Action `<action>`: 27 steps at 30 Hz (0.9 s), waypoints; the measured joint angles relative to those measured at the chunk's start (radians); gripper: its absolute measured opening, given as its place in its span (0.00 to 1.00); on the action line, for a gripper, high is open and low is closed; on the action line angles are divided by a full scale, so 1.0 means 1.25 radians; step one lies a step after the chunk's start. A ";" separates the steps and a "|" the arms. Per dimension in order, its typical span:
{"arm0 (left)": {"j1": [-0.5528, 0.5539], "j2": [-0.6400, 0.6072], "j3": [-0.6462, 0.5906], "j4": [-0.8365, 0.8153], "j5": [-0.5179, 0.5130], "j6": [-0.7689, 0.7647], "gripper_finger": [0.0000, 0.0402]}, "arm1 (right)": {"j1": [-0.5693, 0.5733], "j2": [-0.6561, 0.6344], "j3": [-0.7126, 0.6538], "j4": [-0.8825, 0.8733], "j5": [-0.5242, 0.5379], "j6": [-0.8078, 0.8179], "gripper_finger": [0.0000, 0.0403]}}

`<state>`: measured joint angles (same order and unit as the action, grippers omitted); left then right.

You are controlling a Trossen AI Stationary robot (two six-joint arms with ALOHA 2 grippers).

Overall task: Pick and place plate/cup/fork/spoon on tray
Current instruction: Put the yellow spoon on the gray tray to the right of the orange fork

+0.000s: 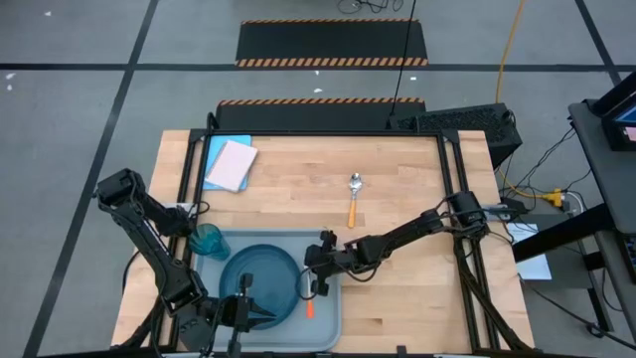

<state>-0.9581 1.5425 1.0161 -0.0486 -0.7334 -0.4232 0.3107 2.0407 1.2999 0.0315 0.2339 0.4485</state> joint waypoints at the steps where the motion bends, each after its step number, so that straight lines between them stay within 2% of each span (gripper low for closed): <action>1: 0.000 0.000 0.000 0.000 0.000 0.000 0.06 | 0.002 -0.010 0.000 -0.010 0.000 -0.001 0.00; 6: 0.000 0.000 0.000 0.000 0.000 0.000 0.06 | 0.009 -0.066 0.000 -0.060 0.037 -0.005 0.00; 11: 0.001 0.000 0.000 0.006 -0.001 -0.004 0.06 | 0.010 -0.137 0.001 -0.230 0.177 0.067 0.00; 18: 0.030 0.000 0.000 0.016 -0.007 0.019 0.06 | -0.017 -0.206 0.001 -0.481 0.356 0.281 0.01; 23: 0.083 0.000 0.000 0.016 -0.007 0.067 0.06 | -0.073 -0.211 0.001 -0.557 0.362 0.338 0.12; 27: 0.143 -0.002 0.000 0.015 -0.005 0.112 0.06 | -0.122 -0.212 -0.040 -0.520 0.377 0.423 0.24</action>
<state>-0.7795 1.5401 1.0161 -0.0298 -0.7396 -0.2838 0.1579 1.7761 1.2497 -0.6180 0.7056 0.9773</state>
